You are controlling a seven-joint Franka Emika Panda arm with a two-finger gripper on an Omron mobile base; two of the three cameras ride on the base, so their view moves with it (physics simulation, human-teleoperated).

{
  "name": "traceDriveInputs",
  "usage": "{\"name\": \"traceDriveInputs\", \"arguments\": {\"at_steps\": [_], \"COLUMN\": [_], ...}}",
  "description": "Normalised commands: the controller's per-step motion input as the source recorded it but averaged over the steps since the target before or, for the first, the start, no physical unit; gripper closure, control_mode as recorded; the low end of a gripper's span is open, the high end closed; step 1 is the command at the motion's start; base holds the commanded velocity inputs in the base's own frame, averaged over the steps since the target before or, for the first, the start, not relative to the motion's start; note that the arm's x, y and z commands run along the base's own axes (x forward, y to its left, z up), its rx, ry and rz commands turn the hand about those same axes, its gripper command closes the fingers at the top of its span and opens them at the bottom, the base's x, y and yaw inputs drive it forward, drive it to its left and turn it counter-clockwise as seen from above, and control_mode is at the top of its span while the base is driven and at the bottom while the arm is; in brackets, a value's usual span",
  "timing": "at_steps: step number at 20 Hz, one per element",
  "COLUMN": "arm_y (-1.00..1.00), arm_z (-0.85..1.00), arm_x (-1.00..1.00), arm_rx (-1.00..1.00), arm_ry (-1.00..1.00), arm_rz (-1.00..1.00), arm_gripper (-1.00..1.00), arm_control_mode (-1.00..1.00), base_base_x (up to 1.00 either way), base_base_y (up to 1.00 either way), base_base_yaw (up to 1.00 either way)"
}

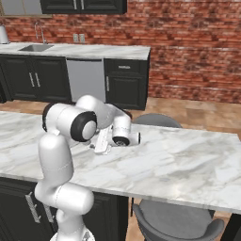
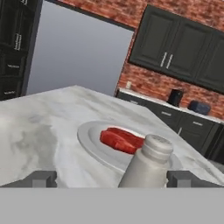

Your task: Retrieve the shaker from the cabinet and place it next the steak on a plate on the dining table.

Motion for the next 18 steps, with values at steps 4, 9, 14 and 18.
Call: {"name": "traceDriveInputs", "arguments": {"at_steps": [4,9,14,18], "arm_y": [-0.2,-0.08,0.0,0.0], "arm_z": [0.52,0.95,1.0,1.0], "arm_x": [-0.59,-0.66,-0.62,-0.57], "arm_rx": [0.15,0.03,0.03,0.05], "arm_ry": [-0.2,-0.39,-0.26,-0.12], "arm_rz": [0.0,0.0,0.0,0.0], "arm_gripper": [-1.0,-1.0,-1.0,-1.0], "arm_control_mode": [-1.0,-1.0,-1.0,-1.0], "base_base_x": [0.0,0.0,0.0,0.0], "base_base_y": [0.0,0.0,0.0,0.0], "base_base_yaw": [0.0,0.0,0.0,0.0]}}
